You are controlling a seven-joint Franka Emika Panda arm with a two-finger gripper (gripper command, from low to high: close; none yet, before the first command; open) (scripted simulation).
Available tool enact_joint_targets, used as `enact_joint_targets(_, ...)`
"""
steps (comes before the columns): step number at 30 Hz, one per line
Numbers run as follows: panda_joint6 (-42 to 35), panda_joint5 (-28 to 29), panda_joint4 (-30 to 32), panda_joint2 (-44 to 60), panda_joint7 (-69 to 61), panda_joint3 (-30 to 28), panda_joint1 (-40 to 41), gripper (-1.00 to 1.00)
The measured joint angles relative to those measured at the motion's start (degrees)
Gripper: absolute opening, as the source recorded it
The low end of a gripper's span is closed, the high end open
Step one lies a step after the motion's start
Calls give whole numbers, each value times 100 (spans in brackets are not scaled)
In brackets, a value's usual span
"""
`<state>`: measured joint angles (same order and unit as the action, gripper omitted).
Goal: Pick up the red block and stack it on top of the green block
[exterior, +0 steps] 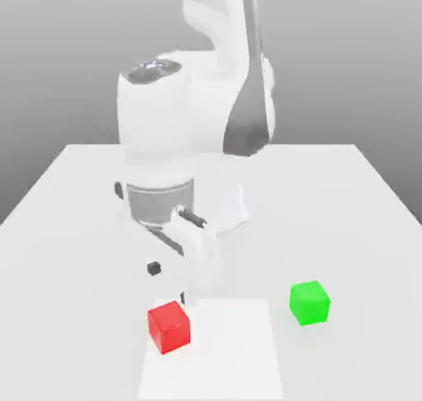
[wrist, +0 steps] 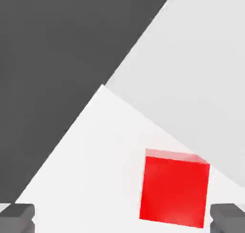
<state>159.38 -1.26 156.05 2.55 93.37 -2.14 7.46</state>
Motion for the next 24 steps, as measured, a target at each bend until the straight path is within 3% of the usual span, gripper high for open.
enact_joint_targets(7,929,-19,-109,1099,65,52,12,0)
enact_joint_targets(8,1042,-42,-123,1235,54,80,34,-100)
enact_joint_targets(15,1067,-40,-127,1255,54,90,44,-100)
enact_joint_targets(24,13,64,70,13,-3,90,-109,-100)
